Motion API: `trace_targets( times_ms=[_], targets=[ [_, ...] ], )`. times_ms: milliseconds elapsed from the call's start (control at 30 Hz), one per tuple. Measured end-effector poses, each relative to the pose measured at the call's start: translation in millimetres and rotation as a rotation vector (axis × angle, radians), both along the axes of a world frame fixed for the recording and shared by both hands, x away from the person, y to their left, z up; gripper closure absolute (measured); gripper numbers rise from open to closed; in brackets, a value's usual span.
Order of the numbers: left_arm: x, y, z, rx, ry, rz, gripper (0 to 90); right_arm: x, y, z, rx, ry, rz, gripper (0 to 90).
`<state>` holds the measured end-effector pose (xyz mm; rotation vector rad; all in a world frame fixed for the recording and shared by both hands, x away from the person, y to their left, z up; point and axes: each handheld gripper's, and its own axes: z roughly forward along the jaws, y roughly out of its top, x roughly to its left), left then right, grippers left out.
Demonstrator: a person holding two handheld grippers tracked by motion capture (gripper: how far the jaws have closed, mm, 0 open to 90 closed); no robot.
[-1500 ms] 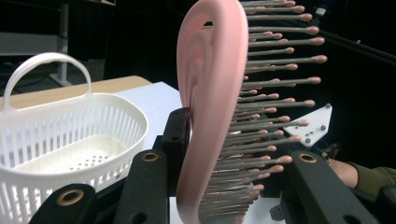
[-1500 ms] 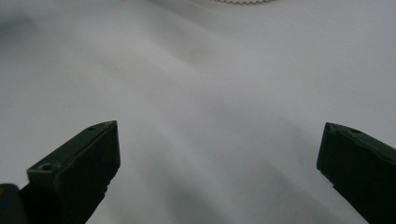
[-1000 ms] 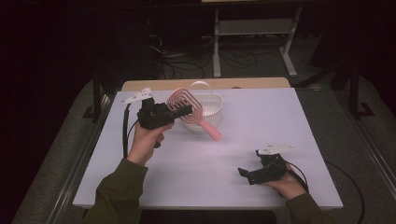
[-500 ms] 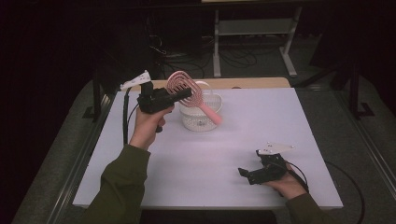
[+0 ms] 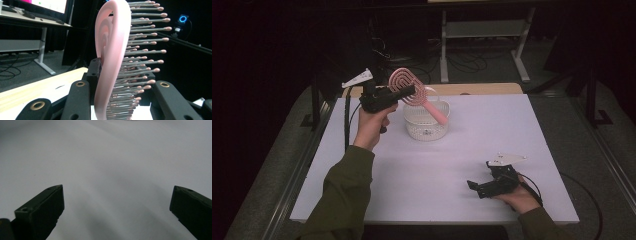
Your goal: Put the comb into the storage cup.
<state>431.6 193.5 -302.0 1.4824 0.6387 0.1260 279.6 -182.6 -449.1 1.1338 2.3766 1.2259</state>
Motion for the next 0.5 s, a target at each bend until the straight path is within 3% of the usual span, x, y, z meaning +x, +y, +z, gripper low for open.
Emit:
trace_targets(
  times_ms=[500],
  targets=[
    [22.6,0.6,-6.5,-0.023,0.009,0.074,64.0,0.2,0.1,-0.3,0.0,0.0,0.002,0.0]
  ],
)
